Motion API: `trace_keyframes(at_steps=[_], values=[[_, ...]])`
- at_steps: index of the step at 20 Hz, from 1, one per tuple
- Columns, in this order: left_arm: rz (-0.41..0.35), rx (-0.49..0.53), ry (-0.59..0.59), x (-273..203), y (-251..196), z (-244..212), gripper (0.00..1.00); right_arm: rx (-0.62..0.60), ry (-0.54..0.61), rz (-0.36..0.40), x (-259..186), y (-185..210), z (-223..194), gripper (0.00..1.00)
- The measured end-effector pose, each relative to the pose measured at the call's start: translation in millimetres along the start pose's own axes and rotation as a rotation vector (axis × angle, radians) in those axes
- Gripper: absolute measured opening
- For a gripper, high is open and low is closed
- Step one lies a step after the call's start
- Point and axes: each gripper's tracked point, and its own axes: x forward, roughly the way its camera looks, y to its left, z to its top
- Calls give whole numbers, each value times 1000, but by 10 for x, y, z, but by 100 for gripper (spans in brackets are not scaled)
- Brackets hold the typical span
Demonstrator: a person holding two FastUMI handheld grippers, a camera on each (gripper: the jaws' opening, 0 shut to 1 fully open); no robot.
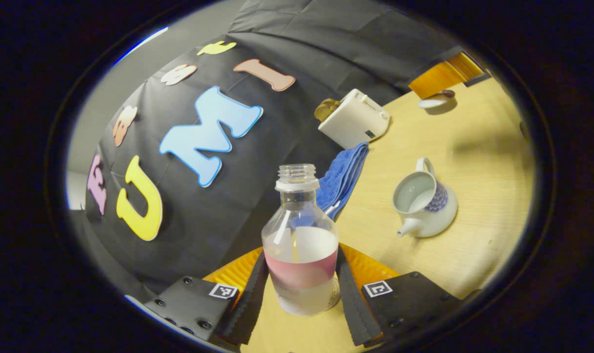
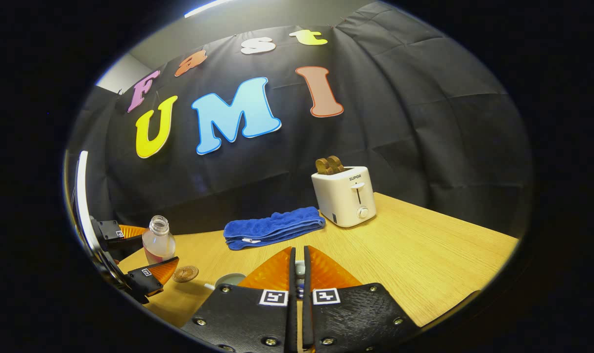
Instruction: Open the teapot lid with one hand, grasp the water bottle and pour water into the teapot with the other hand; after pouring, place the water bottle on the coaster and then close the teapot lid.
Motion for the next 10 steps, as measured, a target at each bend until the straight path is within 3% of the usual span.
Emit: trace_keyframes(at_steps=[6,10], values=[[-60,138,18,64,-167,19,84,24,8,-4,-12,-147,-55,4],[-103,290,12,129,-245,128,84,25,3,-6,-36,-213,-48,4]])
